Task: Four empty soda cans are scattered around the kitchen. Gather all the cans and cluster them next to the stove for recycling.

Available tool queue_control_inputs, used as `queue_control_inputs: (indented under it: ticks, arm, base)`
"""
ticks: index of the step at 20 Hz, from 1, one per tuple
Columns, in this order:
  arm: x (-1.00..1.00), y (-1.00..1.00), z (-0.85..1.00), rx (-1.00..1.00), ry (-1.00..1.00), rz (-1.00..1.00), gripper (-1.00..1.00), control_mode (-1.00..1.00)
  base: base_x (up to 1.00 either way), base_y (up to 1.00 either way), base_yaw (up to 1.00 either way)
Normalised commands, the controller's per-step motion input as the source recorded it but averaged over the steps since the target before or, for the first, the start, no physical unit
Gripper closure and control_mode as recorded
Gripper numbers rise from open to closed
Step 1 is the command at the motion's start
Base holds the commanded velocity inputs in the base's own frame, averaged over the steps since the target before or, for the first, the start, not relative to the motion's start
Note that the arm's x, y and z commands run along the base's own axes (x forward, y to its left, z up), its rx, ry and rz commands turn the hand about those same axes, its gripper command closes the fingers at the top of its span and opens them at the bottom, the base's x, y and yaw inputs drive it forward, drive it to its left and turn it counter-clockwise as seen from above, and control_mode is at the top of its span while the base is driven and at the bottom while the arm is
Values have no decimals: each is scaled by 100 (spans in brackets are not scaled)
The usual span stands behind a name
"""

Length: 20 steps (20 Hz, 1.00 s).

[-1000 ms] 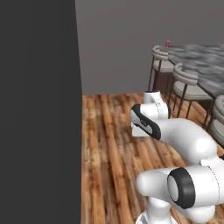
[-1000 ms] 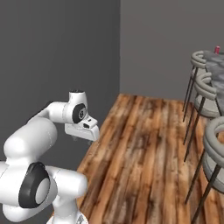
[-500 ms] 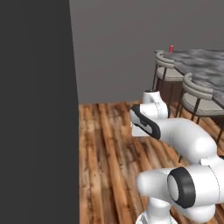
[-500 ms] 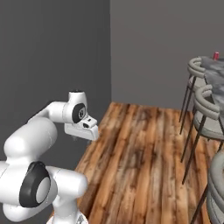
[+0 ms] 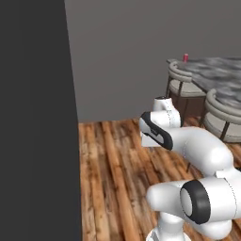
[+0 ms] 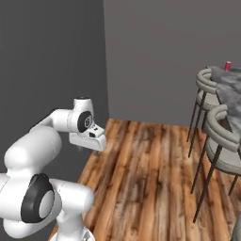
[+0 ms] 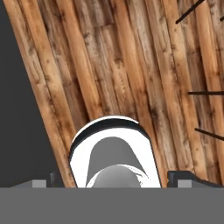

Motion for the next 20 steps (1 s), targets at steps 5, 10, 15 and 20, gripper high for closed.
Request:
queue_control_inputs:
  ticks: [5,10,15,20]
  arm:
    - [0,0,0,0,0,0,-100,100]
    - [0,0,0,0,0,0,-100,100]
    - [0,0,0,0,0,0,-100,100]
    - [0,0,0,0,0,0,-100,100]
  base:
    - [91,31,-9]
    - [95,35,-11]
    - [95,34,-11]
    - [95,25,-10]
